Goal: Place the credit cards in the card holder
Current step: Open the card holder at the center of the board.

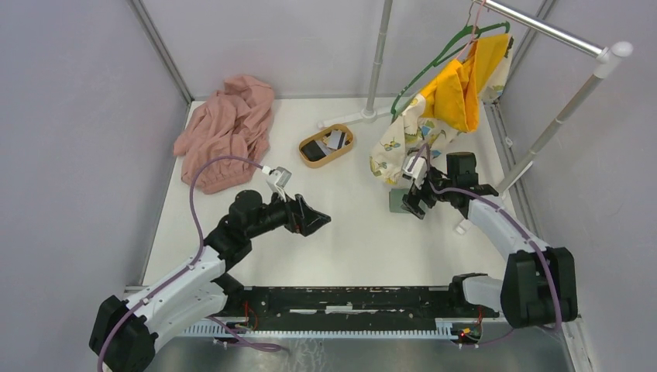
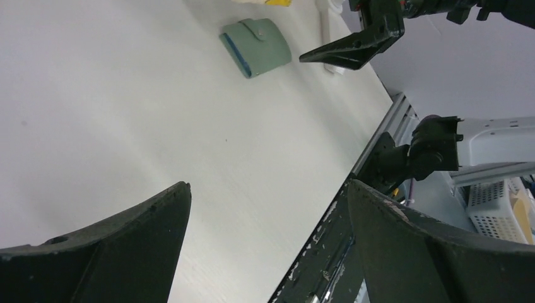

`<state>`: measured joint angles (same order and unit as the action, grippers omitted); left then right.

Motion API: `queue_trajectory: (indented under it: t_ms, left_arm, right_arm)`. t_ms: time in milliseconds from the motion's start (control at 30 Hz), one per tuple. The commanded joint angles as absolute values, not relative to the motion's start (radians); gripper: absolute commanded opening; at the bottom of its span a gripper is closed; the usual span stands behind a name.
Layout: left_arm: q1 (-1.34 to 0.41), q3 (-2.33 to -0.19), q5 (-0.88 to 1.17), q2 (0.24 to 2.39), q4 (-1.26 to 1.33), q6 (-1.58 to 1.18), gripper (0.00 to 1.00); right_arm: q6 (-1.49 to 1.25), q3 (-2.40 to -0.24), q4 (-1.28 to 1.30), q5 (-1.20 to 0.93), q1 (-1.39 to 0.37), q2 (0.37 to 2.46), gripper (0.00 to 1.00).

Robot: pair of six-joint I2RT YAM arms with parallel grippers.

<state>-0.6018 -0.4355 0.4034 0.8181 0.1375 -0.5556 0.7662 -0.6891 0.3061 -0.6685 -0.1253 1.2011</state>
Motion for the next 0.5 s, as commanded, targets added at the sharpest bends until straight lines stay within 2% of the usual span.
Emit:
queue_trajectory:
  t_ms: [0,467]
  left_arm:
    - [-0.603,-0.373,0.307,0.741,0.272,-0.585,0.98]
    - [-0.603,-0.178,0.241,0.486,0.248,-0.644,0.96]
  right_arm:
    - [0.793,-0.757,0.304,-0.593,-0.076,1.271,0.98]
    - [0.772,-0.854,0.401,-0.694,0.076,1.471,0.98]
